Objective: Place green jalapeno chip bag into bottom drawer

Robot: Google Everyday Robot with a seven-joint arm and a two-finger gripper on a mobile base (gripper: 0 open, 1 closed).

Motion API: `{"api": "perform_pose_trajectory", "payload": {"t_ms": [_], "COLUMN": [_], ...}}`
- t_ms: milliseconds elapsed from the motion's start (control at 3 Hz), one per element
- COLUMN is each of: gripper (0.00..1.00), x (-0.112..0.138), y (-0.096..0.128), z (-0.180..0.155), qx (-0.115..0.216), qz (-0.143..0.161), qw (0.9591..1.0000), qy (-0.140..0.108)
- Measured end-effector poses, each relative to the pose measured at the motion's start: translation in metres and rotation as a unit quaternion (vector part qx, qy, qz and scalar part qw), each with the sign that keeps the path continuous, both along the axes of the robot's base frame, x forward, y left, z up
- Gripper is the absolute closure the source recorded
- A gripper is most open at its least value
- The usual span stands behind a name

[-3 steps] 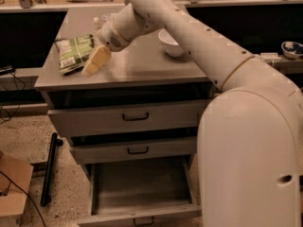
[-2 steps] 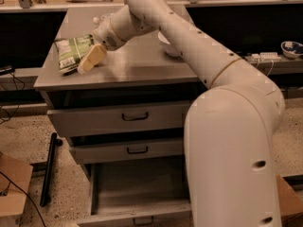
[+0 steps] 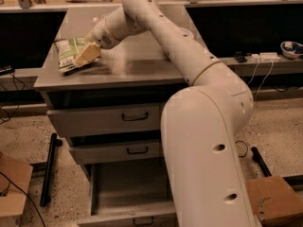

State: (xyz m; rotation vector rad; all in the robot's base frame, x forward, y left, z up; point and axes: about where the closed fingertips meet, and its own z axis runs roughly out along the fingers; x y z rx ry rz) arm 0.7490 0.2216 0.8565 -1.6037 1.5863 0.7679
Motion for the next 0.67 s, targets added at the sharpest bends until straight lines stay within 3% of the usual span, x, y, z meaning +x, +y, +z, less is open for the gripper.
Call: {"api": "perform_pose_trajectory", "payload": {"t_ms": [333, 667], "gripper": [0.38, 0.61], "x": [0.0069, 0.0071], "y": [0.0016, 0.0019], "z": [-0.007, -0.0071], "qx": [0.0, 0.0], "qz": [-0.001, -0.001], "qw": [1.0, 1.0], "qy": [0.007, 0.007]}}
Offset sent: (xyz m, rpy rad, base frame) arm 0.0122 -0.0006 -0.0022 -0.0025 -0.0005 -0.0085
